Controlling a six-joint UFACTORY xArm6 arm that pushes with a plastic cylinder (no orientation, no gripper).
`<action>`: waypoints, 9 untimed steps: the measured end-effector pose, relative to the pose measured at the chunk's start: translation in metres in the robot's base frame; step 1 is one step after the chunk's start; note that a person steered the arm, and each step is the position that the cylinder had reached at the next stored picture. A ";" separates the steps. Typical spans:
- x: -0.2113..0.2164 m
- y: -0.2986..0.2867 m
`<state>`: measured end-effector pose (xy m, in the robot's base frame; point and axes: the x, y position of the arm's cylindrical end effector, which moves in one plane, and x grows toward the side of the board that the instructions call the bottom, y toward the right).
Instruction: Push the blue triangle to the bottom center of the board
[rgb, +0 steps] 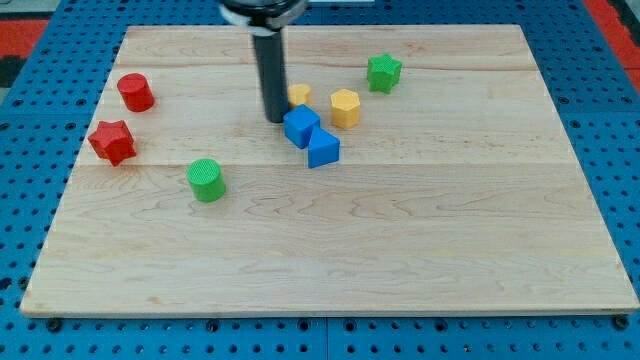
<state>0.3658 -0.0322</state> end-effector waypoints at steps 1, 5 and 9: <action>0.054 0.060; 0.092 0.044; 0.186 0.008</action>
<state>0.5518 -0.0244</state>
